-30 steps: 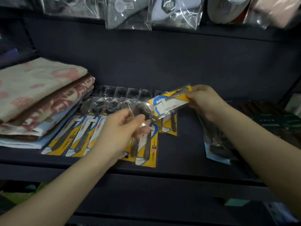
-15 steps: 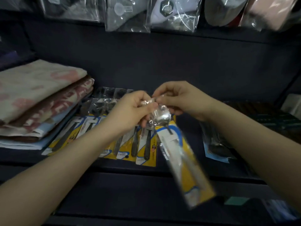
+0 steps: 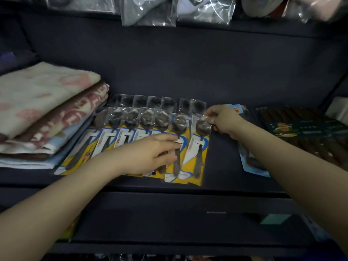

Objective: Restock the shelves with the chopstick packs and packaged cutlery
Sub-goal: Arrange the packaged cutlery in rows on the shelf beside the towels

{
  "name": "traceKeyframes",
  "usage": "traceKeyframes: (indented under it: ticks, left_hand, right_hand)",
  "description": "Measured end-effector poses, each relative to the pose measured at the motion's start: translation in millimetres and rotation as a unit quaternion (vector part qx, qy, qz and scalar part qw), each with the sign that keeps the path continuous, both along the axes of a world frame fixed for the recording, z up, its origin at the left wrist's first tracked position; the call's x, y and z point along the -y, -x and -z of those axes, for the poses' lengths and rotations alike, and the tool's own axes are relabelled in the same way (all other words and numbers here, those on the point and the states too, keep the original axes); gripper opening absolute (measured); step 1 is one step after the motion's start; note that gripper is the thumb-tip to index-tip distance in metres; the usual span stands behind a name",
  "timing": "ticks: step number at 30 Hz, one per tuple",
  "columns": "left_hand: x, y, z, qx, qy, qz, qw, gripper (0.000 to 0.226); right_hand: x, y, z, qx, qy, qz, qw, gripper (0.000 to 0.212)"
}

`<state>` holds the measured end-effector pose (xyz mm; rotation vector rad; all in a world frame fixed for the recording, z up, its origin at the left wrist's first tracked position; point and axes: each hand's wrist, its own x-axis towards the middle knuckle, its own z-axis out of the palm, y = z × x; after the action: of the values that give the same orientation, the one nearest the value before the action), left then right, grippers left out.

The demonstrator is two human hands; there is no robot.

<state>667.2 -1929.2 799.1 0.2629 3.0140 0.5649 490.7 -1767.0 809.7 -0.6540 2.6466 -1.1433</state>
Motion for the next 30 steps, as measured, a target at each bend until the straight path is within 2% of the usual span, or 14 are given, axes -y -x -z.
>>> traceKeyframes:
  ticks: [2,5,7,11,14,17,19,23,24,27,30]
  left_hand:
    - [0,-1,1,0.008,0.019,0.012,1.000,0.051]
    - [-4,-5,2,0.000,0.050,0.020,0.999,0.060]
    - [-8,-6,2,0.000,0.070,0.029,0.997,0.063]
    - [-11,-8,1,0.001,0.069,0.039,0.997,0.066]
    - [-13,-8,3,-0.010,0.102,0.045,0.994,0.067]
    - [-16,-9,5,-0.021,0.116,0.047,0.992,0.066]
    - [-16,-10,6,-0.021,0.119,0.052,0.991,0.064]
    - [-15,-9,7,-0.019,0.132,0.057,0.989,0.063]
    - [-15,-9,7,-0.017,0.134,0.056,0.989,0.063]
    - [-17,-8,5,-0.005,0.140,0.051,0.989,0.066]
    - [-20,-6,4,-0.012,0.140,0.037,0.989,0.065]
  right_hand:
    - [4,-1,1,-0.014,0.004,-0.001,1.000,0.022]
    - [11,0,5,-0.040,0.001,0.015,0.999,0.015]
    - [14,-2,7,-0.052,-0.001,0.038,0.998,0.017]
    - [18,-10,10,-0.100,-0.012,0.066,0.993,0.009]
    - [20,-18,4,-0.117,-0.018,0.081,0.990,0.016]
    - [13,-27,-3,-0.129,-0.089,0.068,0.985,0.021]
    - [4,-37,-5,-0.099,-0.128,0.054,0.985,0.028]
    - [-2,-59,-6,0.052,-0.057,0.023,0.997,0.046]
    - [-1,-62,-6,0.045,-0.068,0.007,0.997,0.050]
    - [7,-66,-6,-0.054,-0.137,-0.020,0.989,0.057]
    - [13,-64,0,-0.095,-0.152,-0.020,0.984,0.058]
